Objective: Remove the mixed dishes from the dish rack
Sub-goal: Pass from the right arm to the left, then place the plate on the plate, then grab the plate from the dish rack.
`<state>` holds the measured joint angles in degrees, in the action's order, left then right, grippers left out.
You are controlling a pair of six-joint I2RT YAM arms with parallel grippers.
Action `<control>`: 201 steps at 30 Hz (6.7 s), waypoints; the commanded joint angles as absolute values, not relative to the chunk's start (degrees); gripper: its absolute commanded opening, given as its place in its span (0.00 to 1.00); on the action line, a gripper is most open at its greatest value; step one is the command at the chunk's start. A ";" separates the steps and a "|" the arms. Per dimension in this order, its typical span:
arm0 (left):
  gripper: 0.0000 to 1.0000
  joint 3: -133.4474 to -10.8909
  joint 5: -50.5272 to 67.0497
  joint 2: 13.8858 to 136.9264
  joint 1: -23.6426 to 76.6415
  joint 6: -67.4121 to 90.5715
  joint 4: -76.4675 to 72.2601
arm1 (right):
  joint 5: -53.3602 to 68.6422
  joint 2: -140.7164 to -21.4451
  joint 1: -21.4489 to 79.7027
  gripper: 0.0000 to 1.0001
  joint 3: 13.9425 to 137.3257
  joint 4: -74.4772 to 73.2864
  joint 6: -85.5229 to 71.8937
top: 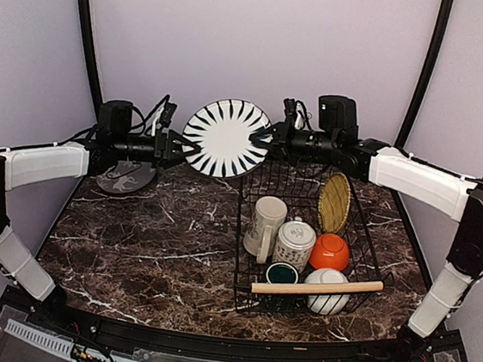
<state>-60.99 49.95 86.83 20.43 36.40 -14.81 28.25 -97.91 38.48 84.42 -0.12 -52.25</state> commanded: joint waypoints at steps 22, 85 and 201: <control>0.01 -58.46 55.02 88.54 17.80 48.19 -29.70 | 29.39 -100.55 39.01 0.58 80.33 15.98 -53.23; 0.78 -71.04 28.01 108.58 -19.44 29.57 13.09 | 5.43 -75.61 34.59 0.99 69.25 -12.03 -32.44; 0.99 -66.37 26.28 78.56 15.91 13.03 7.76 | -22.70 -92.23 31.33 0.00 89.16 -46.52 -22.67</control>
